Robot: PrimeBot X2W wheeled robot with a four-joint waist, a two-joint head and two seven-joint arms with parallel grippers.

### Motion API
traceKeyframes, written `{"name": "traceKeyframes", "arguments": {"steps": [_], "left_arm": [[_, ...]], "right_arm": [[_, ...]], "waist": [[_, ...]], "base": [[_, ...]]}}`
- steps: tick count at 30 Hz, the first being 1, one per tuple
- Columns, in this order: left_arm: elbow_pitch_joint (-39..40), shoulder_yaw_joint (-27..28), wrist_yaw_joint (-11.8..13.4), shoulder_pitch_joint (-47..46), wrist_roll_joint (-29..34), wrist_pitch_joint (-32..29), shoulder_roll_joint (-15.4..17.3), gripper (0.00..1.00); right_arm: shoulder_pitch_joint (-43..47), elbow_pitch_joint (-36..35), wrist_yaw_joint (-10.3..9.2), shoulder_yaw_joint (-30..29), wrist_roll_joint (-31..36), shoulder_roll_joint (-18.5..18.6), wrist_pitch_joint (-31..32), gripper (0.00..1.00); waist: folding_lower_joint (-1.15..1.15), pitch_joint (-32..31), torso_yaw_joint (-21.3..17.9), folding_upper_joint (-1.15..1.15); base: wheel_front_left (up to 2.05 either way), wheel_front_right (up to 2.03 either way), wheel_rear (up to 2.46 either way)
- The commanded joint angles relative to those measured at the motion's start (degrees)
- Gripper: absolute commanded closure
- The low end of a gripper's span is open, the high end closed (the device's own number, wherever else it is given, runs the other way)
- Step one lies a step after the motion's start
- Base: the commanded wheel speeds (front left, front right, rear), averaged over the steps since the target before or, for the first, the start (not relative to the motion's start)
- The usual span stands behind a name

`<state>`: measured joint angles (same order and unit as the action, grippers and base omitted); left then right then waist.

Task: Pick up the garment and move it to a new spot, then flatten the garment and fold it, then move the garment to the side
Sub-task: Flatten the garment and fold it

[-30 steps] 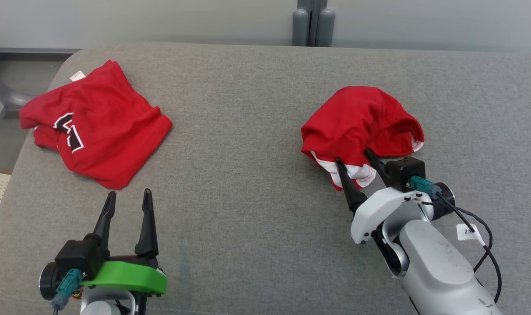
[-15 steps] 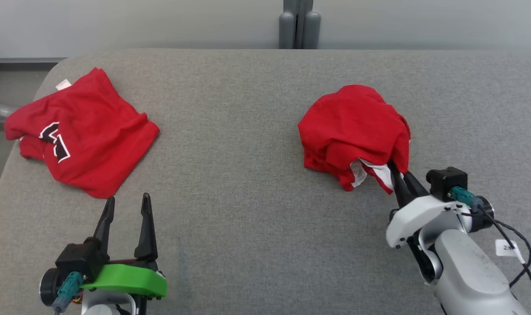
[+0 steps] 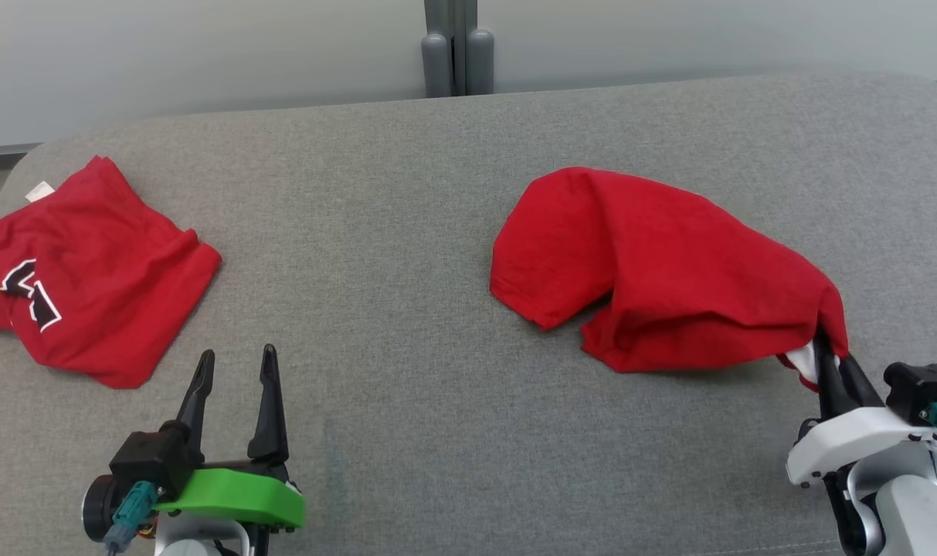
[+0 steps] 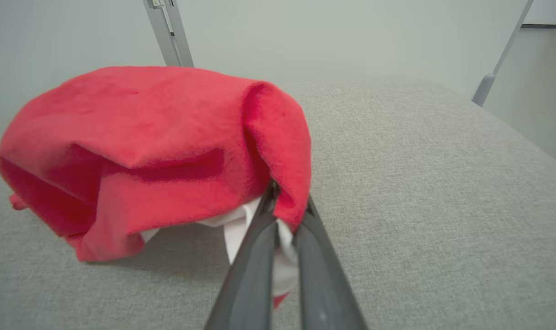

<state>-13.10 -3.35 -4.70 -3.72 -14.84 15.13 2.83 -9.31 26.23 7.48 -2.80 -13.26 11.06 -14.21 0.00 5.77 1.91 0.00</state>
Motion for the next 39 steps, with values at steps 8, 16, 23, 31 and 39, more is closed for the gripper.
{"name": "traceKeyframes", "arguments": {"steps": [8, 16, 23, 31, 39], "left_arm": [[-0.58, -0.53, 0.04, -0.85, 0.10, 0.04, 0.12, 0.00], [-1.13, -1.25, 0.28, -0.26, -0.82, 0.04, 0.12, 0.00], [-1.59, -2.64, 0.65, -0.23, -1.44, 0.04, 0.12, 0.00], [-2.06, -3.14, 0.86, 0.69, -1.47, 0.03, 0.12, 0.00], [-1.72, -2.23, 1.20, 1.65, -0.88, 0.03, 0.11, 0.00]], "right_arm": [[-5.62, -8.27, 0.03, 4.05, 4.76, -0.51, 1.44, 1.00], [-13.20, -7.59, 0.02, 19.92, 5.18, -3.70, 2.93, 1.00], [-18.01, 1.64, 0.02, 36.40, 2.48, -6.67, 1.94, 1.00], [-19.70, 13.33, 0.02, 47.31, -3.80, -8.02, -0.23, 0.00], [-16.59, 14.03, 0.03, 46.32, -5.47, -7.58, -1.01, 0.00]], "waist": [[0.00, -0.55, 0.65, 0.00], [0.00, -1.71, 4.09, 0.00], [0.00, -2.29, 8.52, 0.00], [0.00, -2.56, 11.34, 0.00], [0.00, -3.17, 9.25, 0.00]], "base": [[0.00, 0.00, 0.00], [0.00, 0.00, 0.00], [0.00, 0.00, 0.00], [0.00, 0.00, 0.00], [0.00, 0.00, 0.00]]}}
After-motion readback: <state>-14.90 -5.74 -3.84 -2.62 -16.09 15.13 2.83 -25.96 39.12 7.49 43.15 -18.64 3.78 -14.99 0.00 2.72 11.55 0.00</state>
